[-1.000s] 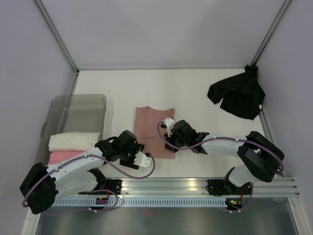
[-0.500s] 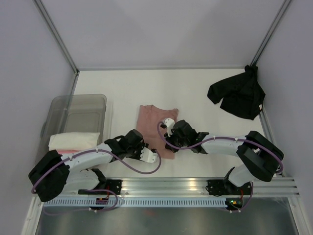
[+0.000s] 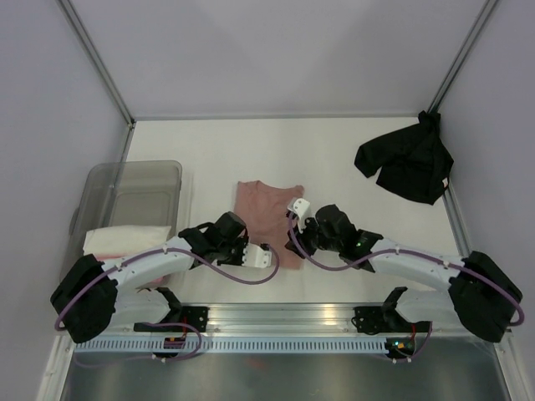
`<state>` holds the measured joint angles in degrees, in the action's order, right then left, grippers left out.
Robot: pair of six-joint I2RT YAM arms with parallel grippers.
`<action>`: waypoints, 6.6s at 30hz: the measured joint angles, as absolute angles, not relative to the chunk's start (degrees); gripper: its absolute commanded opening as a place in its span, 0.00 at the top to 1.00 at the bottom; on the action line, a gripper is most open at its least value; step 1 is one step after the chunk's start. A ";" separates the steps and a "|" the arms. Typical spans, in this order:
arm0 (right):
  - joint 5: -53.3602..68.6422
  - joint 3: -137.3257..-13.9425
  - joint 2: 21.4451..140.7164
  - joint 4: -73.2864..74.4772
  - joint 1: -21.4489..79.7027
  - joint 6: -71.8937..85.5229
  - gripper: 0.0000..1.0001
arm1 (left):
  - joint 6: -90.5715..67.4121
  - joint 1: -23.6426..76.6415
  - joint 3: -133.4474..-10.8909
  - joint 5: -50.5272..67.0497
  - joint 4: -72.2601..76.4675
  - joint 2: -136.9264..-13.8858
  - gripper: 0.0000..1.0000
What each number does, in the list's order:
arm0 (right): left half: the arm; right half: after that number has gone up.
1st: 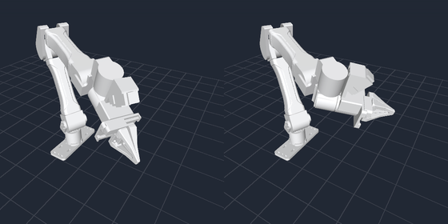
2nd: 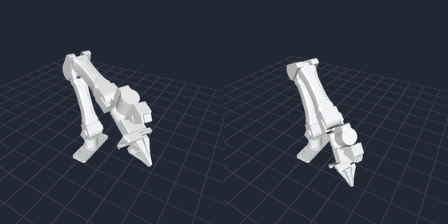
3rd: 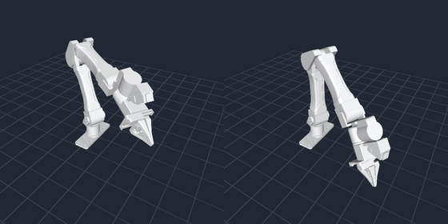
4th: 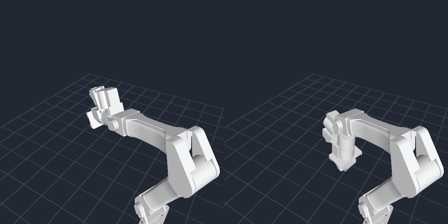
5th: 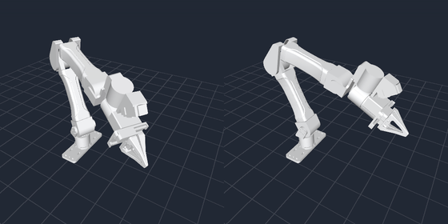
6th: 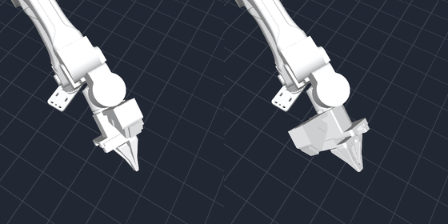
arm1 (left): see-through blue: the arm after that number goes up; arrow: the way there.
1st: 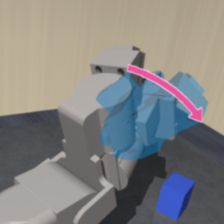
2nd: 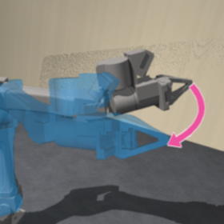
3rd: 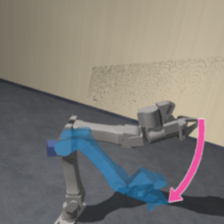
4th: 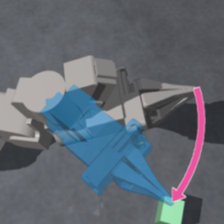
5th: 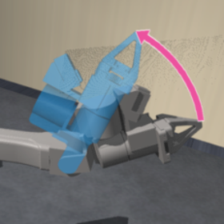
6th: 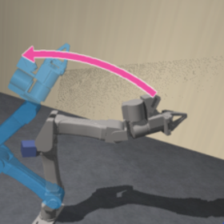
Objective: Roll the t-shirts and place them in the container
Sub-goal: Roll the tshirt
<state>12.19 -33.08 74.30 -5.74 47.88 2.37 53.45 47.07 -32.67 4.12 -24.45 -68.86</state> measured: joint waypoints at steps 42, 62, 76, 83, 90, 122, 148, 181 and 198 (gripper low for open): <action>11.25 -34.50 68.84 9.87 52.29 -20.95 1.00 | 51.22 37.93 -45.65 22.11 -47.77 -71.66 0.98; 42.72 -46.44 86.50 24.95 36.16 -21.06 1.00 | 53.23 28.49 -56.14 33.52 -61.93 -85.17 0.80; 42.13 -47.57 93.91 20.86 30.37 -11.70 1.00 | 48.60 23.55 -60.82 33.06 -60.95 -90.83 0.48; 41.95 -47.55 93.91 19.25 29.87 -8.73 0.98 | 41.10 23.55 -60.29 33.21 -57.65 -90.83 0.91; 39.62 -47.51 93.45 17.78 29.54 -6.63 0.76 | 36.23 23.49 -59.66 30.74 -53.34 -93.49 0.98; 19.92 -43.29 87.05 -6.11 48.58 7.18 1.00 | 33.08 23.49 -62.96 26.85 -52.12 -100.88 0.88; 22.39 -36.07 91.81 -18.70 39.35 19.84 1.00 | 34.15 22.35 -68.49 20.64 -52.18 -95.88 0.60; 22.37 -36.07 91.83 -18.35 39.31 18.72 1.00 | 49.80 50.02 -33.21 -1.89 -23.24 -71.68 0.28; 22.37 -35.94 76.44 -9.02 39.18 6.46 0.58 | 50.28 49.50 -33.19 -3.27 -20.08 -74.04 0.98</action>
<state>22.37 -35.94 76.44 -9.02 39.18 6.46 50.28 49.50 -33.19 -3.27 -20.08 -74.04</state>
